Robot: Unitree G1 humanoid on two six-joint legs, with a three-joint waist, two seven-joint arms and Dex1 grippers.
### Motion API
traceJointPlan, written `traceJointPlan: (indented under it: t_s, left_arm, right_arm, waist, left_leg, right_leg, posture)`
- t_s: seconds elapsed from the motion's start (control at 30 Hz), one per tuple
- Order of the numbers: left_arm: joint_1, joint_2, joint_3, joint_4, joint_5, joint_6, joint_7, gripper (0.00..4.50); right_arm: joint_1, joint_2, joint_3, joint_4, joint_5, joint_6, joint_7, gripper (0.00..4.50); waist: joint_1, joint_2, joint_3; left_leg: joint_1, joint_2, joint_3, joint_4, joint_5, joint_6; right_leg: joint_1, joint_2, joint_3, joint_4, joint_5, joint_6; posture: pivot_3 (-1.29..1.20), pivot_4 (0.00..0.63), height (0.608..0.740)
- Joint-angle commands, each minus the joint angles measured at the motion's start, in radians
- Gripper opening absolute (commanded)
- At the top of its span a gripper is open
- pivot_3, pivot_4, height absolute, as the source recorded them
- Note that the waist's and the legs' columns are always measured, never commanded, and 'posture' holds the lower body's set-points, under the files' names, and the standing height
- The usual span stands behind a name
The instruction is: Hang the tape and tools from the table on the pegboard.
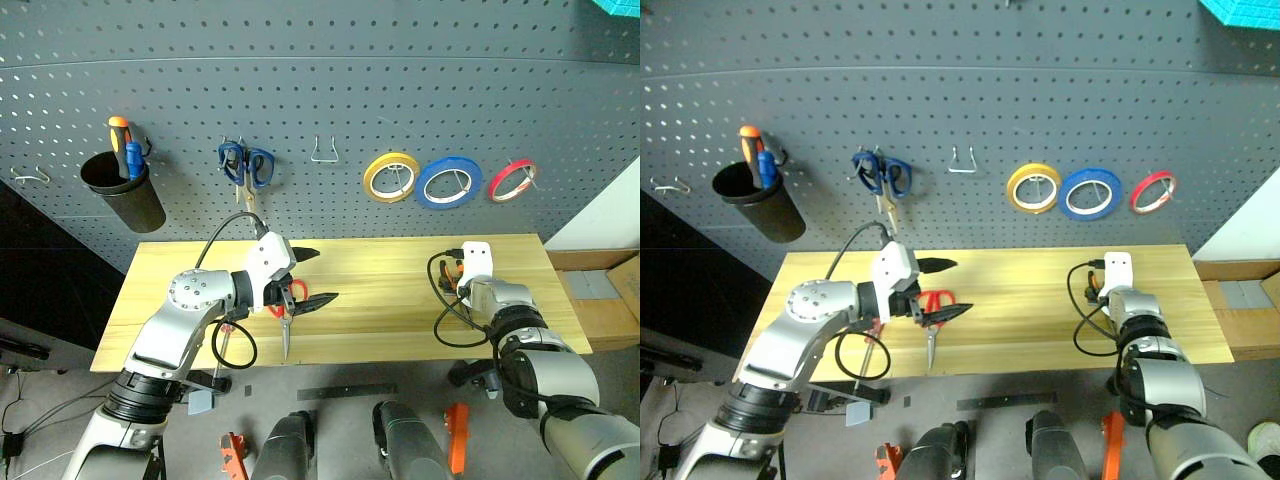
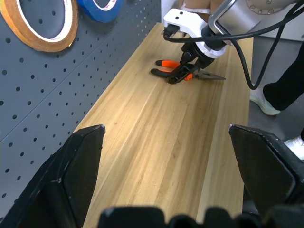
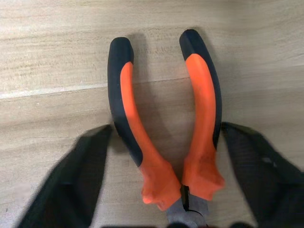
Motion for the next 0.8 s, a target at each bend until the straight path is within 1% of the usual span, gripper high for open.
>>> traceJointPlan:
  t_s: [0.03,0.1,0.17,0.23,0.3,0.4,0.47,0.53,0.63,0.8]
  left_arm:
    - [0.015,0.004,0.029,-0.043,-0.018,0.0,0.008,4.5]
    - [0.024,0.004,0.042,-0.049,-0.025,0.008,0.015,4.5]
    - [0.036,0.001,0.07,-0.055,-0.041,0.017,0.029,4.5]
    - [0.051,-0.002,0.107,-0.06,-0.065,0.039,0.052,4.5]
    - [0.075,0.003,0.138,-0.063,-0.067,0.035,0.075,4.5]
    - [0.118,-0.001,0.201,-0.084,-0.087,0.045,0.116,4.5]
    - [0.133,-0.005,0.232,-0.094,-0.103,0.057,0.135,4.5]
    - [0.144,0.0,0.246,-0.094,-0.108,0.058,0.143,4.5]
    - [0.153,0.002,0.251,-0.1,-0.11,0.056,0.15,4.5]
    - [0.173,-0.008,0.3,-0.117,-0.142,0.07,0.185,4.5]
  right_arm:
    - [-0.002,-0.007,-0.015,0.049,0.02,-0.009,-0.004,2.4]
    - [-0.006,-0.003,-0.01,0.042,0.028,-0.013,0.0,1.9]
    - [-0.005,0.009,0.001,-0.005,0.033,-0.009,0.001,1.85]
    - [0.017,0.029,0.021,-0.119,0.038,0.019,0.01,1.84]
    - [0.082,0.067,0.032,-0.349,0.062,0.111,0.007,1.83]
    - [0.261,0.158,0.106,-0.904,0.103,0.329,-0.008,1.82]
    - [0.346,0.197,0.163,-1.148,0.113,0.426,-0.015,1.81]
    - [0.411,0.235,0.218,-1.32,0.109,0.49,-0.032,1.8]
    - [0.447,0.257,0.267,-1.444,0.094,0.525,-0.053,1.8]
    - [0.412,0.226,0.356,-1.589,0.061,0.448,-0.031,1.79]
  waist:
    - [0.0,0.0,0.0]
    - [0.0,-0.002,-0.001]
    - [0.0,-0.002,-0.001]
    - [0.0,-0.002,-0.001]
    - [-0.001,-0.002,-0.001]
    - [0.001,-0.001,-0.001]
    - [0.001,-0.001,-0.001]
    - [0.004,-0.001,-0.001]
    - [0.006,-0.001,-0.001]
    - [0.011,-0.001,-0.001]
  left_leg:
    - [0.0,0.0,0.0,0.0,0.0,0.0]
    - [0.0,0.0,0.0,0.0,0.0,0.0]
    - [0.0,0.0,0.0,0.001,0.0,0.0]
    - [0.0,0.0,0.0,0.001,0.0,0.0]
    - [0.0,0.001,0.0,0.001,0.0,0.0]
    - [-0.001,0.002,-0.002,0.0,0.0,0.0]
    - [-0.005,0.001,-0.004,0.0,0.0,0.0]
    - [-0.006,0.001,-0.005,0.0,0.0,-0.001]
    - [-0.005,0.0,-0.006,0.001,0.0,-0.001]
    - [-0.004,0.0,-0.005,0.006,0.001,-0.001]
  right_leg:
    - [0.0,0.0,0.0,0.0,0.0,0.0]
    - [0.001,0.0,0.0,0.0,0.0,0.0]
    - [0.001,0.0,0.0,0.0,0.0,0.0]
    - [0.001,0.0,0.0,0.0,0.0,0.0]
    - [-0.001,0.0,0.0,0.001,0.0,0.0]
    - [-0.005,0.0,0.001,0.005,0.0,0.0]
    - [-0.012,-0.001,0.003,0.011,-0.001,0.001]
    - [-0.013,0.0,0.002,0.011,-0.001,0.0]
    - [-0.011,-0.001,0.002,0.011,-0.001,0.001]
    - [-0.009,-0.001,0.002,0.01,-0.004,0.005]
  posture:
    - [-0.05,0.207,0.74]
    - [-0.05,0.207,0.74]
    - [-0.05,0.208,0.74]
    - [-0.05,0.208,0.74]
    - [-0.05,0.211,0.74]
    - [-0.05,0.214,0.74]
    - [-0.05,0.213,0.74]
    - [-0.05,0.212,0.74]
    - [-0.05,0.207,0.74]
    - [-0.05,0.204,0.74]
